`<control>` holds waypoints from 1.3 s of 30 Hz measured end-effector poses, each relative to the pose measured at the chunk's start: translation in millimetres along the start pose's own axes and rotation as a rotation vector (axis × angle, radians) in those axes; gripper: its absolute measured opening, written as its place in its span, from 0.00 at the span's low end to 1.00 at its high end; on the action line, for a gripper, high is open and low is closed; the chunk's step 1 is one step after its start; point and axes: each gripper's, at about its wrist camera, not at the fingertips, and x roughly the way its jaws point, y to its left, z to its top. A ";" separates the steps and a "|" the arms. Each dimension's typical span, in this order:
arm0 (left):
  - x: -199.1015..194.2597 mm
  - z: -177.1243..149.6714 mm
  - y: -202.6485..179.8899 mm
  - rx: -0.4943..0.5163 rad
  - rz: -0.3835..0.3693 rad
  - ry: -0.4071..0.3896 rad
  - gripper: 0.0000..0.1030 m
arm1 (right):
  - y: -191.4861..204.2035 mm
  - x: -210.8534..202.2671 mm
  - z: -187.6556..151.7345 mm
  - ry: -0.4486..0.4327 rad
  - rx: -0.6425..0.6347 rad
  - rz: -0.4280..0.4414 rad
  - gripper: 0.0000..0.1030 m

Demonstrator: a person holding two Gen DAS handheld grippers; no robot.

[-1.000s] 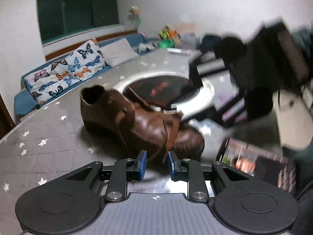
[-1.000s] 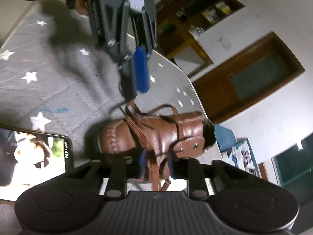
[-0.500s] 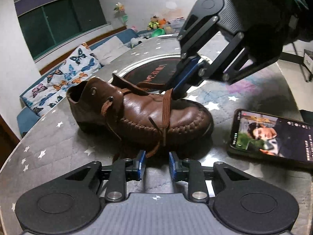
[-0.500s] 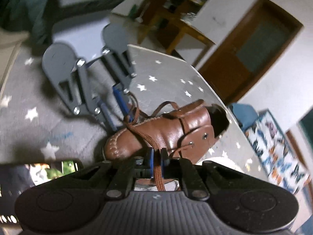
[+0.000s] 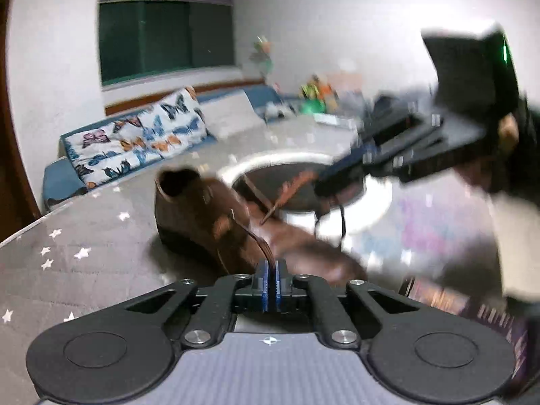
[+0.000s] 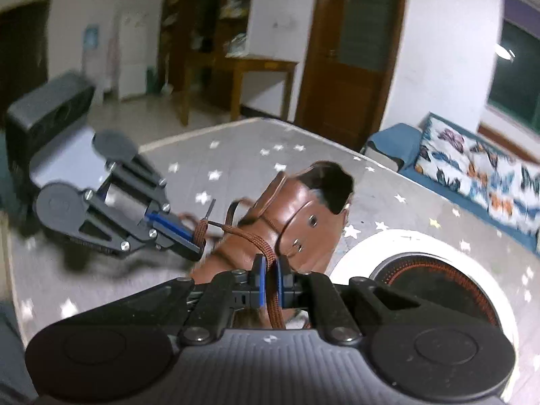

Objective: Lace up shoes with both hands

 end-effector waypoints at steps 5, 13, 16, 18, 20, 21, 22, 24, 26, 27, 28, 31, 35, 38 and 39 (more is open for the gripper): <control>-19.4 33.0 8.7 -0.090 0.002 -0.117 0.04 | -12.2 -10.6 14.2 -0.070 0.105 0.011 0.05; -16.5 25.7 2.1 0.061 0.069 0.022 0.06 | -12.7 -1.1 17.9 -0.038 0.106 -0.029 0.06; -7.9 10.8 -4.9 0.084 0.070 0.077 0.08 | -9.8 7.6 12.9 0.013 0.086 -0.036 0.06; -0.9 2.4 -9.2 0.105 0.077 0.106 0.09 | -7.9 13.5 9.5 0.047 0.073 -0.041 0.10; 6.4 -4.5 -12.9 0.129 0.084 0.130 0.09 | -6.0 19.3 6.2 0.081 0.060 -0.047 0.12; 8.8 -6.5 -14.2 0.141 0.084 0.137 0.10 | -5.1 22.3 4.5 0.098 0.053 -0.049 0.18; 11.2 -8.3 -15.3 0.153 0.084 0.143 0.17 | -2.7 24.1 3.0 0.113 0.033 -0.055 0.21; 13.7 -10.0 -15.7 0.173 0.086 0.148 0.25 | 5.7 22.1 2.1 0.125 -0.047 -0.069 0.31; 16.3 -11.6 -16.0 0.192 0.088 0.154 0.25 | 15.8 16.9 1.8 0.137 -0.136 -0.076 0.36; 17.5 -12.5 -16.1 0.202 0.089 0.157 0.25 | 18.8 16.1 2.0 0.142 -0.167 -0.074 0.37; 18.8 -13.3 -16.3 0.212 0.090 0.160 0.25 | 21.4 15.6 2.1 0.145 -0.193 -0.071 0.37; 22.7 -15.8 -16.7 0.242 0.093 0.169 0.25 | 28.6 15.6 3.7 0.152 -0.243 -0.046 0.37; 27.4 -19.1 -17.3 0.280 0.096 0.180 0.27 | 35.2 16.2 7.8 0.136 -0.261 -0.028 0.35; 26.0 -19.7 -18.3 0.289 0.082 0.176 0.27 | 35.1 16.9 9.7 0.150 -0.263 -0.023 0.35; 27.1 -20.1 -19.4 0.308 0.081 0.177 0.27 | 34.3 16.7 9.5 0.155 -0.263 -0.025 0.35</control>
